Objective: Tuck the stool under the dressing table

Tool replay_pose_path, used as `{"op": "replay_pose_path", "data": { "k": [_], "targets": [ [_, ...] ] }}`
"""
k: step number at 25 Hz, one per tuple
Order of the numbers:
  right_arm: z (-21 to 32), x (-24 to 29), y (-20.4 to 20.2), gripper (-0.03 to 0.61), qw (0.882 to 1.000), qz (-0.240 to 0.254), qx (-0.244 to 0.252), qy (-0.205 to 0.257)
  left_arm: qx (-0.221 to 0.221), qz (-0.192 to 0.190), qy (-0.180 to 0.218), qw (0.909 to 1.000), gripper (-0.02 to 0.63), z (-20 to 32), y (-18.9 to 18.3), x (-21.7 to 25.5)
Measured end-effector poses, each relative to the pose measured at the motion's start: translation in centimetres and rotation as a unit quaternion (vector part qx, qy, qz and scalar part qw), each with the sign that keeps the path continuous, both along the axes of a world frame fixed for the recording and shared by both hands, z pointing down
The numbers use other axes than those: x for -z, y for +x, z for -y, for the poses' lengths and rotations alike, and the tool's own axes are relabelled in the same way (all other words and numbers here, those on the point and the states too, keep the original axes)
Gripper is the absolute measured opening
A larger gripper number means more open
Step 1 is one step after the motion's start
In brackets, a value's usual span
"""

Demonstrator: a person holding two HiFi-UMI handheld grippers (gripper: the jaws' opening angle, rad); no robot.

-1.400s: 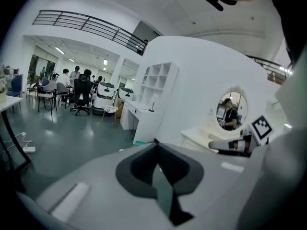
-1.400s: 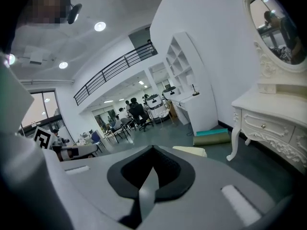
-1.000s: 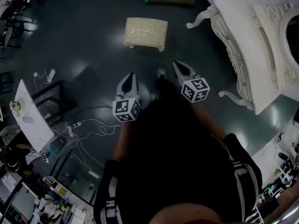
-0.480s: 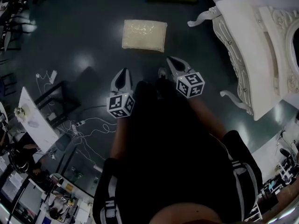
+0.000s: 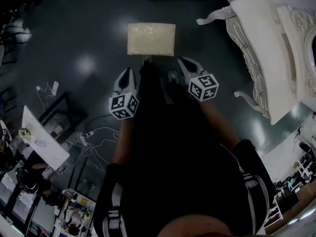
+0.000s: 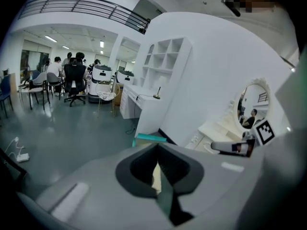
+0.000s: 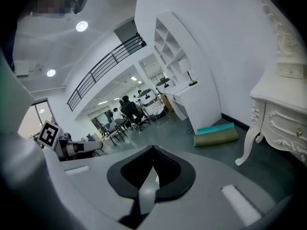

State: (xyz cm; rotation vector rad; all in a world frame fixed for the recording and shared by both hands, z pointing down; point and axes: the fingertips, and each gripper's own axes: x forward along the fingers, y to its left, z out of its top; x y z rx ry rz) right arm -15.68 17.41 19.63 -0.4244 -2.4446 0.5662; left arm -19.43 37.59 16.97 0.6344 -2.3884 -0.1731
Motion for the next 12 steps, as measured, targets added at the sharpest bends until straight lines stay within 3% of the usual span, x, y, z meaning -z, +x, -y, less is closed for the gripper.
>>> {"op": "replay_pose_path", "data": {
  "k": [3,4,12],
  "targets": [
    [-0.5,-1.4,-2.0,0.012,1.0,-0.015,-0.011,-0.001,-0.025,-0.026,0.003,0.9993,0.01,-0.4,-2.7,-1.7],
    [-0.8,-2.0,-2.5,0.051,1.0,-0.023,-0.015,-0.007,-0.034,-0.036,0.0,0.9988,0.011,-0.7,-3.5,-2.5],
    [-1.5,-8.6,-5.8,0.18,0.995,-0.083,-0.046,-0.023,-0.064,-0.086,-0.013,0.9942,0.011,-3.1,-9.8,-9.0]
  ]
}}
